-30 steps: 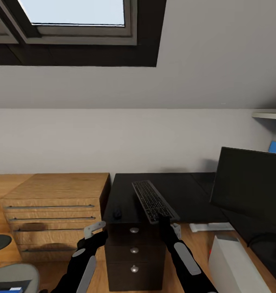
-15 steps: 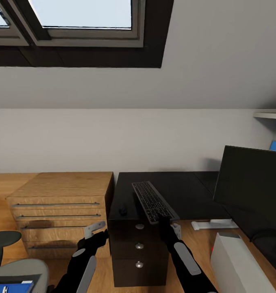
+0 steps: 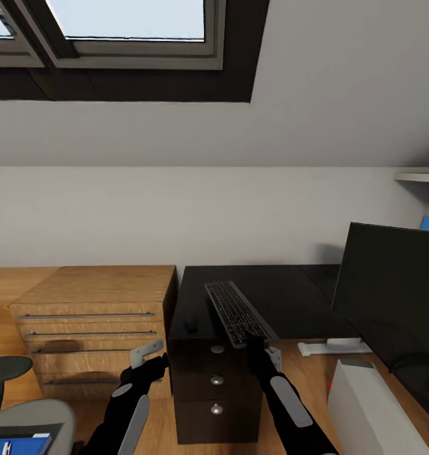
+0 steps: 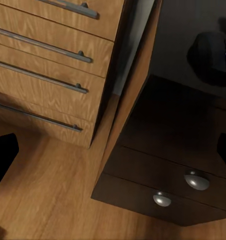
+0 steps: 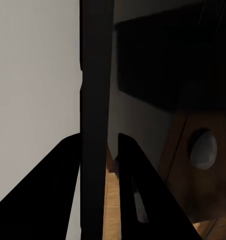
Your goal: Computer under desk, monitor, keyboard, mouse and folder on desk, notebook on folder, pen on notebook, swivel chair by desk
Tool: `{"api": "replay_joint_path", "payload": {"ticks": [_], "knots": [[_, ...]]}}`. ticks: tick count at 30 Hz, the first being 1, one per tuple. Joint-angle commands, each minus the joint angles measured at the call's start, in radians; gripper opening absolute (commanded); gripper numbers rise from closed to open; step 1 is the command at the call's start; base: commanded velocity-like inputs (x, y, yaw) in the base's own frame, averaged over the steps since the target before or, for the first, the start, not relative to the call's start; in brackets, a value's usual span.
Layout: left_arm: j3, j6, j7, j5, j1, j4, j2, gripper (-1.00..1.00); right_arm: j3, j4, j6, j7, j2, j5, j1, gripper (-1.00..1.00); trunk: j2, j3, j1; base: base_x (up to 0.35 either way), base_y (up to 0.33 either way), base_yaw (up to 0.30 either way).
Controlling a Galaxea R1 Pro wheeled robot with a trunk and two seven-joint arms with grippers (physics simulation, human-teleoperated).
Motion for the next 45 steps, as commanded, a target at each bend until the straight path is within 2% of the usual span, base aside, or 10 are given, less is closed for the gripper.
{"api": "replay_joint_path", "payload": {"ticks": [1,18,45], "knots": [[-0.002,0.003,0.009,0.01,-0.001,-0.001,0.0,1.0,0.001,0.0,0.0,0.004,0.0,-0.01,-0.001,-1.0,-0.008,-0.004,0.004,0.0,0.0,0.0],[-0.002,0.003,0.009,0.012,-0.001,-0.002,0.0,1.0,0.0,0.0,0.0,0.004,0.0,-0.01,-0.001,-1.0,-0.127,-0.058,0.069,0.0,0.0,0.0],[-0.003,0.001,0.006,0.01,-0.001,0.005,0.002,1.0,0.0,0.0,0.0,0.004,0.0,-0.01,-0.001,-1.0,-0.127,-0.058,0.069,0.019,0.0,0.0]]}}
